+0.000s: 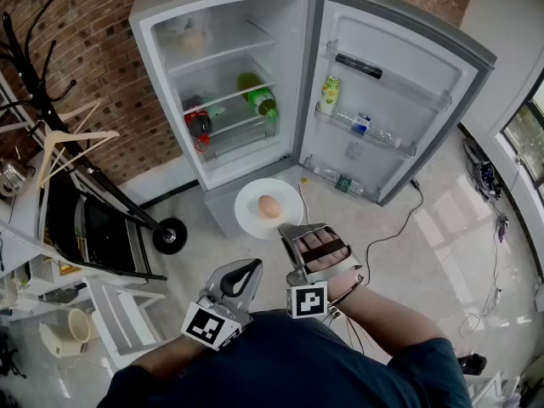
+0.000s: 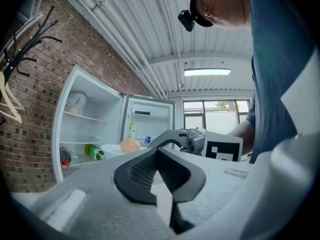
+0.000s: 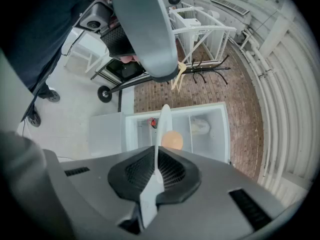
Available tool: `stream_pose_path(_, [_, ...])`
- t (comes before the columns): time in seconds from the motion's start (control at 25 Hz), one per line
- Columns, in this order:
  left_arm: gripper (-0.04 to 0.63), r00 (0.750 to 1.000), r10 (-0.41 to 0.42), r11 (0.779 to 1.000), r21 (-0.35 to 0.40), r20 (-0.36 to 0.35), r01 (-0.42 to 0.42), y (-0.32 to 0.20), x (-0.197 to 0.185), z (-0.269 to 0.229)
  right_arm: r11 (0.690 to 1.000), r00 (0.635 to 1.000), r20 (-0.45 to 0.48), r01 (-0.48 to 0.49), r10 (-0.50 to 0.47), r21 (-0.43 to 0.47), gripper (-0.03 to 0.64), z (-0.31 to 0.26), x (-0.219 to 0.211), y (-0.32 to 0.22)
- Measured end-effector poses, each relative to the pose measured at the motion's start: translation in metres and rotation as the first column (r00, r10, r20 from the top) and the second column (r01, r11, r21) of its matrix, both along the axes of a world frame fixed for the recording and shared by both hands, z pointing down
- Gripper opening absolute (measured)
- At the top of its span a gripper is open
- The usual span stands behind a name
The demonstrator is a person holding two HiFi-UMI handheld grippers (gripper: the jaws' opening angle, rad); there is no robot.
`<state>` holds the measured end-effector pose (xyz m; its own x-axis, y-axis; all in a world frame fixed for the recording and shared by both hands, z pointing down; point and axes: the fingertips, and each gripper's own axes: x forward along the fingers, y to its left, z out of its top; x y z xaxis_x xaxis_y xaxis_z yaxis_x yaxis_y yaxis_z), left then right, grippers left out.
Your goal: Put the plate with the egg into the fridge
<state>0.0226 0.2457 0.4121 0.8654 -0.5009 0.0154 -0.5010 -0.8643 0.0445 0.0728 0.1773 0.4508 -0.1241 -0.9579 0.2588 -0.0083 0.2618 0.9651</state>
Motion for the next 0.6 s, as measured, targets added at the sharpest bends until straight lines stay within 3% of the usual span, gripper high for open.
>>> stream_pose_path(0.6, [-0.003,1.000,-0.007,1.000,0.021,0.007,0.006,0.007,0.027,-0.007,0.999,0.999,-0.014,0.035,-0.035,0.029,0.020,-0.005,0.018,0.000])
